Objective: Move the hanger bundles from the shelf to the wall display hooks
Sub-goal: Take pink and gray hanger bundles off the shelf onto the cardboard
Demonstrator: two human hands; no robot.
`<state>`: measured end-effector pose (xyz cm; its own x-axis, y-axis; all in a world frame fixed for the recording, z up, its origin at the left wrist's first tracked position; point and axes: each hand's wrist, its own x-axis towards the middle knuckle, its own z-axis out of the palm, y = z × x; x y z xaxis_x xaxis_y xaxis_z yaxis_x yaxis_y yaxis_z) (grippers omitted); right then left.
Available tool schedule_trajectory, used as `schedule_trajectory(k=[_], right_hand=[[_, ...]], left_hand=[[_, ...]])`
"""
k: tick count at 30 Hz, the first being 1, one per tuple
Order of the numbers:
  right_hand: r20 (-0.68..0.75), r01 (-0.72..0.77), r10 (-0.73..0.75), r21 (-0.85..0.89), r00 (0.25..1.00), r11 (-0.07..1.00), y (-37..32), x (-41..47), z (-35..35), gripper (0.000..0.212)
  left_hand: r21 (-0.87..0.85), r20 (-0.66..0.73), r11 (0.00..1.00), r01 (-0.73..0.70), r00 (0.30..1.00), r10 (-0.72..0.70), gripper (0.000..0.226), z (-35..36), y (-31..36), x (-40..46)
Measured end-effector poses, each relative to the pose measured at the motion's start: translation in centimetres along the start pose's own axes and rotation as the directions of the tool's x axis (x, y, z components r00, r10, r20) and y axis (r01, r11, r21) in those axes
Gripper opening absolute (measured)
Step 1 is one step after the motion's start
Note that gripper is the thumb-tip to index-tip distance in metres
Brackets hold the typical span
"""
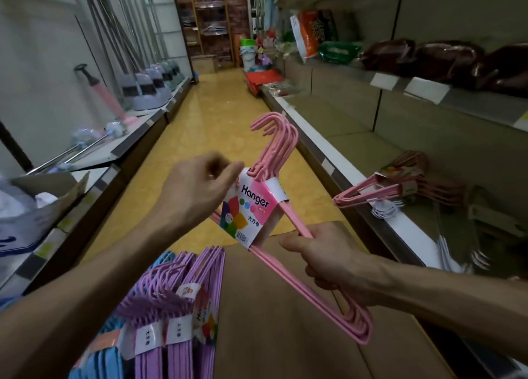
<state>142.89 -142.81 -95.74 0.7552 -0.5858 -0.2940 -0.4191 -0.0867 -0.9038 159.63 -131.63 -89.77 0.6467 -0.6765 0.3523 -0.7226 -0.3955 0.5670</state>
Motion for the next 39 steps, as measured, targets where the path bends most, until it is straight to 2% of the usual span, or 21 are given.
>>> schedule_trajectory(k=[2,5,9,13,14,16,18,20,22,24,29,33,36,39], right_hand=[[-0.02,0.037,-0.037,-0.021,0.999,0.999,0.2,-0.4,0.2,0.041],[-0.04,0.084,-0.083,0.002,0.996,0.997,0.6,-0.8,0.9,0.048],[-0.02,0.08,-0.079,0.059,0.997,0.995,1.2,-1.3,1.9,0.046],[0.148,0.133,-0.142,0.07,0.979,0.989,1.3,-1.6,2.1,0.06],[0.19,0.113,-0.127,0.084,0.974,0.99,1.3,-1.6,2.0,0.06],[0.321,-0.019,-0.028,0.14,0.947,0.99,1.2,-1.4,2.0,0.05],[0.491,-0.199,0.067,0.223,0.869,0.954,1.4,-1.1,2.0,0.033],[0.608,-0.314,0.1,0.256,0.787,0.914,1.8,-0.7,2.1,0.023],[0.68,-0.381,0.098,0.281,0.727,0.881,2.4,-0.3,2.7,0.023],[0.702,-0.395,0.071,0.311,0.709,0.865,3.2,0.2,3.8,0.031],[0.651,-0.345,0.082,0.288,0.755,0.894,5.7,1.4,6.5,0.045],[0.636,-0.295,0.145,0.136,0.758,0.946,7.8,2.0,7.2,0.04],[0.626,-0.274,0.187,0.045,0.757,0.961,8.7,2.3,7.9,0.031],[0.606,-0.249,0.23,-0.054,0.761,0.967,8.9,2.5,9.2,0.023]], left_hand=[[0.025,-0.007,0.995,-0.101,0.995,0.101,0.04,1.2,1.5,0.6],[-0.041,0.077,0.995,-0.092,0.993,0.095,0.066,3.0,3.0,0.9],[-0.097,0.094,0.993,-0.062,0.993,0.071,0.051,3.7,3.0,1.2],[-0.289,0.09,0.957,0.024,0.996,0.002,0.036,3.4,1.0,1.1],[-0.348,0.096,0.936,0.051,0.995,-0.018,0.034,3.2,0.4,0.9],[-0.422,0.124,0.902,0.088,0.992,-0.039,0.038,2.8,-0.6,0.4],[-0.465,0.16,0.879,0.106,0.986,-0.034,0.045,2.5,-1.3,-0.1],[-0.482,0.176,0.87,0.101,0.984,-0.017,0.046,2.6,-1.4,-0.4],[-0.47,0.183,0.878,0.085,0.983,0.003,0.042,2.8,-1.5,-0.6],[-0.456,0.194,0.887,0.08,0.981,0.011,0.039,2.8,-1.9,-0.7],[-0.379,0.281,0.91,0.17,0.958,-0.062,0.023,2.5,-3.4,-1.4],[-0.207,0.439,0.939,0.275,0.884,-0.162,0.012,2.4,-5.3,-2.0],[-0.027,0.494,0.943,0.332,0.825,-0.277,0.033,2.4,-6.9,-2.3],[0.213,0.487,0.941,0.261,0.807,-0.334,0.044,2.1,-8.0,-2.3]])
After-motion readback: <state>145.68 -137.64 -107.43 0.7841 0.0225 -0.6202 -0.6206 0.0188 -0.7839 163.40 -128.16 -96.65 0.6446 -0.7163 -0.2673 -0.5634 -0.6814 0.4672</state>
